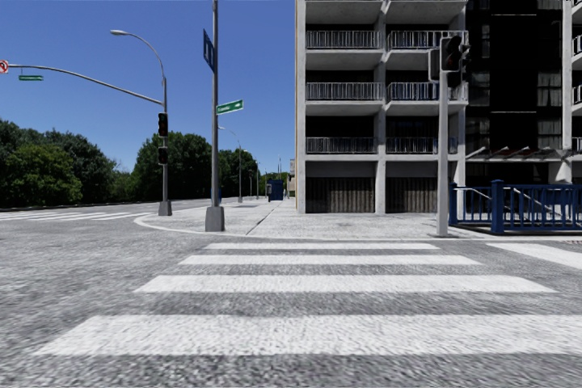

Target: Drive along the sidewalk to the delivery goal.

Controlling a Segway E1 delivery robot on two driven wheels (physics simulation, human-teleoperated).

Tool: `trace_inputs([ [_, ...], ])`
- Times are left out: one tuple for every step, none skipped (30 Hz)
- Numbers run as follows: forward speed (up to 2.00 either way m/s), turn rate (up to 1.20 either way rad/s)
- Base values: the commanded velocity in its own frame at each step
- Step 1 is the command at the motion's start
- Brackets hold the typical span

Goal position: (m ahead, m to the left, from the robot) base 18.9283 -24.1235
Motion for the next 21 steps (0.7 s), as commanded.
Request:
trace_inputs([
  [2.00,0.00],
  [2.00,0.00],
  [2.00,0.00],
  [2.00,0.00],
  [2.00,0.00],
  [2.00,0.00],
  [2.00,0.00],
  [2.00,0.00],
  [2.00,0.00],
  [2.00,0.00],
  [2.00,0.00],
  [2.00,0.00],
  [2.00,0.00],
  [2.00,0.00],
  [2.00,0.00],
  [2.00,0.00],
  [2.00,0.00],
  [2.00,0.00],
  [2.00,0.00],
  [2.00,0.00],
  [2.00,0.00],
])
